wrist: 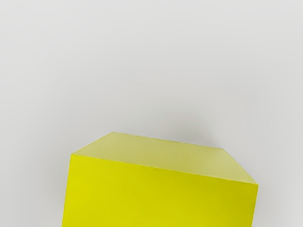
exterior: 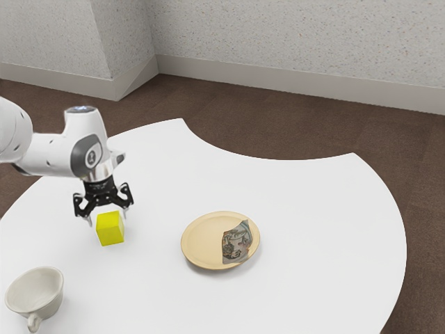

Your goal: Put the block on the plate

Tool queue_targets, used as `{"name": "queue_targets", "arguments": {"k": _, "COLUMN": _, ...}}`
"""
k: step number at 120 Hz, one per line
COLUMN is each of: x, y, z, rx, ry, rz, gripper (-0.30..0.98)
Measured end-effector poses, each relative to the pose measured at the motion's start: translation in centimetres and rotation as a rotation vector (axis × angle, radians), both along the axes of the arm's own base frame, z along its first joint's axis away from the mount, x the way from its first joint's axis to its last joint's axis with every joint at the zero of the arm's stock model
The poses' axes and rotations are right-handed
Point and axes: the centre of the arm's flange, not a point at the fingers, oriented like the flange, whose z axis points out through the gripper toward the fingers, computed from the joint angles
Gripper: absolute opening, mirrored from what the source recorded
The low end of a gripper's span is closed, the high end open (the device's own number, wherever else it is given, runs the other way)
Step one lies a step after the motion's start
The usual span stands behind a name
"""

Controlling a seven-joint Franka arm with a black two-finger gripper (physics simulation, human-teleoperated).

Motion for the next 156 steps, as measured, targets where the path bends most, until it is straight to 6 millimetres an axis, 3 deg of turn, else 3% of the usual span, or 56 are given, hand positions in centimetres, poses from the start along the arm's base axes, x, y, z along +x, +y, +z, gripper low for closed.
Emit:
{"name": "queue_targets", "arguments": {"k": 36, "x": 0.2, "y": 0.2, "z": -2.2, "rx": -0.015, "ry": 0.008, "rz": 0.052, "gripper": 0.69}}
{"name": "queue_targets", "arguments": {"k": 68, "x": 0.3, "y": 0.2, "z": -2.0, "rx": -0.022, "ry": -0.004, "rz": 0.071, "gripper": 0.49}}
{"name": "queue_targets", "arguments": {"k": 104, "x": 0.3, "y": 0.2, "z": -1.9, "rx": -0.023, "ry": -0.008, "rz": 0.082, "gripper": 0.39}}
{"name": "queue_targets", "arguments": {"k": 121, "x": 0.6, "y": -0.3, "z": -0.2, "rx": -0.029, "ry": -0.034, "rz": 0.078, "gripper": 0.35}}
{"name": "queue_targets", "arguments": {"k": 137, "x": 1.9, "y": -3.3, "z": 3.3, "rx": -0.038, "ry": -0.095, "rz": 0.032, "gripper": 0.34}}
{"name": "queue_targets", "arguments": {"k": 156, "x": 5.1, "y": -12.9, "z": 6.6, "rx": -0.070, "ry": -0.166, "rz": -0.087, "gripper": 0.35}}
